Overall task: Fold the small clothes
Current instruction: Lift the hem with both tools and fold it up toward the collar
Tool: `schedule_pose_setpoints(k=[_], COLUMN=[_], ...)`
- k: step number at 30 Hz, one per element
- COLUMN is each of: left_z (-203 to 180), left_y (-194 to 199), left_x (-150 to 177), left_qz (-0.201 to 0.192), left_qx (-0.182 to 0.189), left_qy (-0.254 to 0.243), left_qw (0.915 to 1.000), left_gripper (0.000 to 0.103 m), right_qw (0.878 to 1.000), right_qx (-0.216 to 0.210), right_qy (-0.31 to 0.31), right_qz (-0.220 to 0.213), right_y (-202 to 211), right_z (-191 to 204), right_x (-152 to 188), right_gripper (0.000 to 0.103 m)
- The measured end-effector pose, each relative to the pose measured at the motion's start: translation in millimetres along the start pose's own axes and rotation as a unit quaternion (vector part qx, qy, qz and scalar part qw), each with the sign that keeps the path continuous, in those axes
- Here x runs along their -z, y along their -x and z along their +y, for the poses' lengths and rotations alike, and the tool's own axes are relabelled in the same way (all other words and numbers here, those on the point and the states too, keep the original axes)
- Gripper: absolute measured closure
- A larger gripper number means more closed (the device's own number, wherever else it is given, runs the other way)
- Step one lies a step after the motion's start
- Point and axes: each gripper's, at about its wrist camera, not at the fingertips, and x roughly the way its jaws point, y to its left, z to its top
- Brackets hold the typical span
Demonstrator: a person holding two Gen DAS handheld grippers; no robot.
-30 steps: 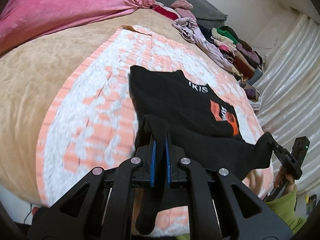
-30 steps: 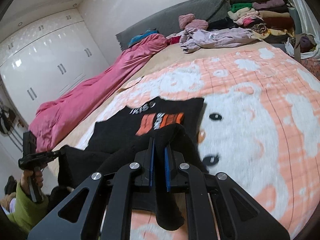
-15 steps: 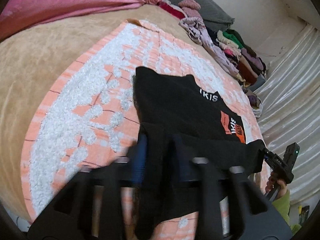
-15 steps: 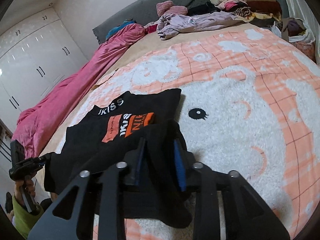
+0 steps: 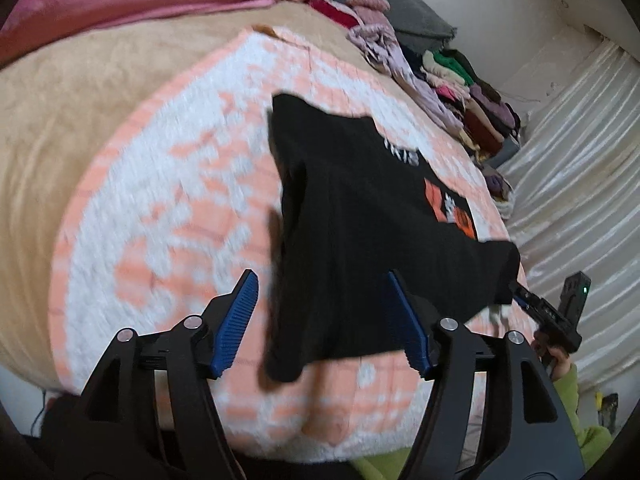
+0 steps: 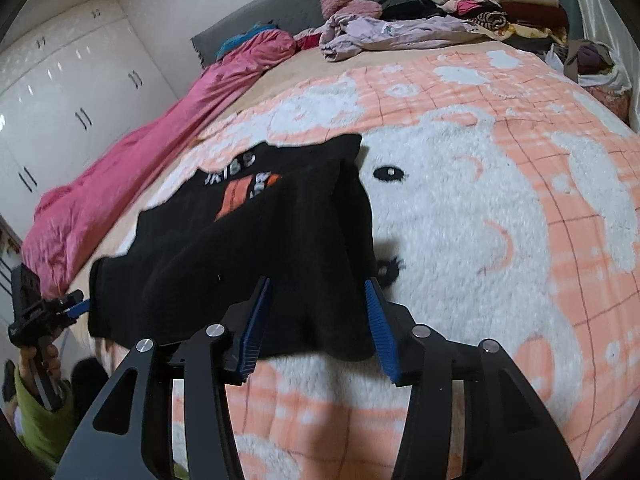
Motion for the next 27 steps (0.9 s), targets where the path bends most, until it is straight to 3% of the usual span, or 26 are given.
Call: schedule_pose_setpoints(k=[3, 6, 10, 15, 20, 23, 27], left_z=[-0.8, -6.0, -11.8, -23.0, -30.0, -33.3, -31.8], left_y=[-8.2, -18.0, -25.7, -10.2, 11.0, 24.6, 31.7], left_x=[9.0, 16.1, 23.1, 24.8, 11.5, -7.4, -42.6], left_qz=[0.014, 0.029, 0.039, 0.022, -0.007, -0.029, -0.055], left_qx=[-0.011, -0.024, -0.045, -0.046, -0.007, 0.017, 0.037], left_qy=[-0.004, -0.014, -0.03, -0.052, -0.044, -0.034, -0.007], left_qw=[0.9998, 0.9992, 0.9977, 0.9974, 0.999, 0.9988, 0.9978], left_gripper=[0.044, 0.046, 0.096, 0.098, 0.099, 0.099, 0.099], right_qw=[1.0, 1.0, 1.0, 1.0, 0.995, 0.989, 0.984], right_qx=[-0.007, -0.004, 0.001, -0.021, -0.093, -0.137, -0.157], right_qy=[-0.003, 0.001, 0.017, 0.014, -0.021, -0.033, -0.037], right_qz=[0.002, 0.004, 0.012, 0.014, -0.008, -0.042, -0.077], right_y=[0.5, 2.0, 3.4, 8.4, 23.7, 36.6, 38.7], right_z=[-2.4, -3.7, -3.7, -6.7, -8.1, -6.4, -3.5], right_x=[3.2, 5.3, 10.6, 15.4, 7.0, -14.4, -51.0], right_gripper=[0.058, 0.07, 0.085, 0.092, 0.093, 0.093, 0.093])
